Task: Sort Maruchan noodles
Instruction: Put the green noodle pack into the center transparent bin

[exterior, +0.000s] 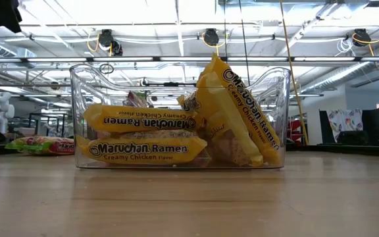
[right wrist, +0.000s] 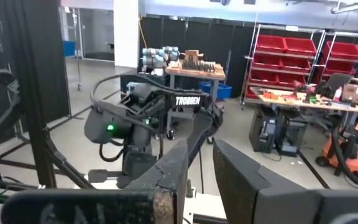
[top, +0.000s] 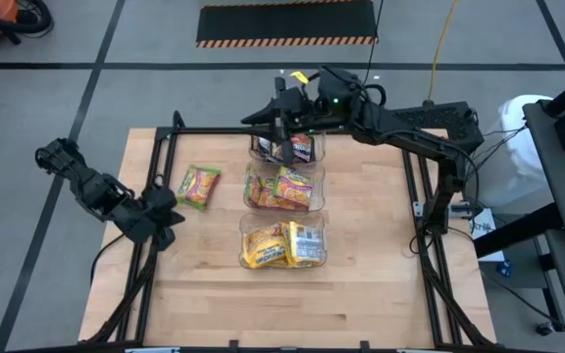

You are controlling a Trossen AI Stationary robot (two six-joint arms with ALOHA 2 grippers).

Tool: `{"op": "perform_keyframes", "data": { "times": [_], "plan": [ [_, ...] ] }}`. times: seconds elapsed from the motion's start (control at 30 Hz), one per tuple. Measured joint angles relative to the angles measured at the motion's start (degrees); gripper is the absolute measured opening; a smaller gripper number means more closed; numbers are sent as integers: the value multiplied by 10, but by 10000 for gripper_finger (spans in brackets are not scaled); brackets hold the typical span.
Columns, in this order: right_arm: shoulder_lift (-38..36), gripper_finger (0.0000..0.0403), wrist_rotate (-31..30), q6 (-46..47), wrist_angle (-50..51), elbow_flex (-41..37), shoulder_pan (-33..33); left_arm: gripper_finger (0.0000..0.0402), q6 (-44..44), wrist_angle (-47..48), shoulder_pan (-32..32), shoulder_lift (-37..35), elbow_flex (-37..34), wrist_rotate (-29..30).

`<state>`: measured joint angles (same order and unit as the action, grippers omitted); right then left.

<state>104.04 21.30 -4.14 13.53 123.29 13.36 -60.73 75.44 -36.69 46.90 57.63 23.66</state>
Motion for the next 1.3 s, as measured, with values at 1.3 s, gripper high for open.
{"op": "perform_keyframes", "data": {
  "times": [1.3],
  "plan": [
    [-132,71,-35,-101,166,0,-37,95,-281,35,-33,341,0,181]
  ]
}}
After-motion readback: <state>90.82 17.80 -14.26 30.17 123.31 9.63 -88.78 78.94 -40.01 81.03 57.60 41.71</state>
